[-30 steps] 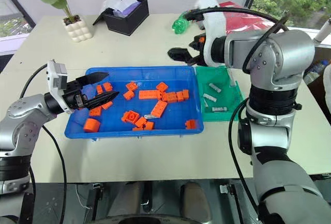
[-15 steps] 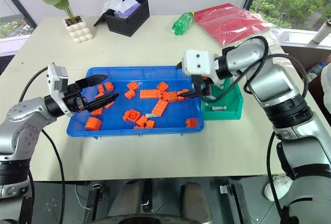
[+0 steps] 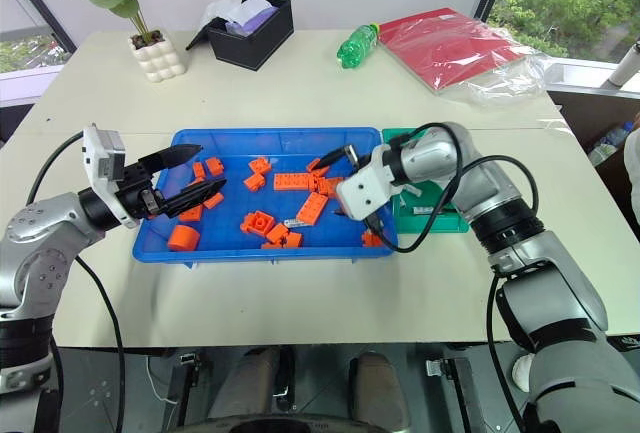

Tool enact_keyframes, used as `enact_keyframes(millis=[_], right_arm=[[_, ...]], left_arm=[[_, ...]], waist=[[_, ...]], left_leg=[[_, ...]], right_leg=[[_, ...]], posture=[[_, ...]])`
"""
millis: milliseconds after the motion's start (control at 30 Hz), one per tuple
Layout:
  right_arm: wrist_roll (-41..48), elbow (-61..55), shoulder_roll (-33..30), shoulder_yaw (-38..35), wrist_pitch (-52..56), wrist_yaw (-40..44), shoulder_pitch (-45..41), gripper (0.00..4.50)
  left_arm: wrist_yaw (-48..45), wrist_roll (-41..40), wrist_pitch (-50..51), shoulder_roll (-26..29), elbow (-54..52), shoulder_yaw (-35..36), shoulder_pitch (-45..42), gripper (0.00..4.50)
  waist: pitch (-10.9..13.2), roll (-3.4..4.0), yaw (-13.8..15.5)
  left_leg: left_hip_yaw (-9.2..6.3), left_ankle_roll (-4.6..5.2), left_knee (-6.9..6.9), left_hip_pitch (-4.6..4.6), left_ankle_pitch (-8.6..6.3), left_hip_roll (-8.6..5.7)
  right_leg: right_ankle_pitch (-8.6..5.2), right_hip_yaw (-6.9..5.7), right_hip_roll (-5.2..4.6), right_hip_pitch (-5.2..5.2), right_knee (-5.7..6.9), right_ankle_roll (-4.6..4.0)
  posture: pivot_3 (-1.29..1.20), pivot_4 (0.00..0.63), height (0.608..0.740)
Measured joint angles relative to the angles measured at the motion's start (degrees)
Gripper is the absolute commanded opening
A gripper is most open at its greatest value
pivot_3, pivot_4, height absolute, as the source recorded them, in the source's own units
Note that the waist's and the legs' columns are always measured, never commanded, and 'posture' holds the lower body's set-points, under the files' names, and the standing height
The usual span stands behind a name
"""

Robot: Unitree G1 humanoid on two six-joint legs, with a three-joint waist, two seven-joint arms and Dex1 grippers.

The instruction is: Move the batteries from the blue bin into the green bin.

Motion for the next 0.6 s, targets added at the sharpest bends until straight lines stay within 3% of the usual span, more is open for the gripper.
enact_keyframes(millis=[133, 567, 600], right_arm=[[-4.8, 6.5, 1.9, 1.2, -7.9, -3.4, -2.7, 4.41], [-13.6, 18.6, 8.8, 3.9, -14.9, -13.2, -8.3, 4.41], [-14.1, 18.8, 8.9, 4.1, -15.1, -13.7, -8.6, 4.18]], left_arm=[[0.9, -0.3, 0.2, -0.3, -1.2, 0.1, 0.5, 4.50], [3.2, -1.4, 1.1, -0.4, -4.0, 1.6, 3.5, 4.50], [3.4, -1.4, 1.1, -0.4, -4.1, 1.9, 3.6, 4.50]], waist=[[0.0, 0.00, 0.0], [0.0, 0.00, -0.1], [0.0, 0.00, -0.1]], left_leg=[[-0.01, -0.02, 0.00, 0.01, 0.01, 0.00], [-0.03, -0.06, 0.00, 0.02, 0.04, 0.01], [-0.03, -0.06, 0.00, 0.02, 0.04, 0.01]], right_leg=[[0.00, 0.00, 0.01, 0.02, 0.01, 0.00], [0.00, 0.00, 0.02, 0.02, 0.02, 0.00], [0.00, 0.00, 0.02, 0.02, 0.02, 0.00]], posture=[[0.00, 0.150, 0.740], [0.00, 0.150, 0.740], [0.00, 0.150, 0.740]])
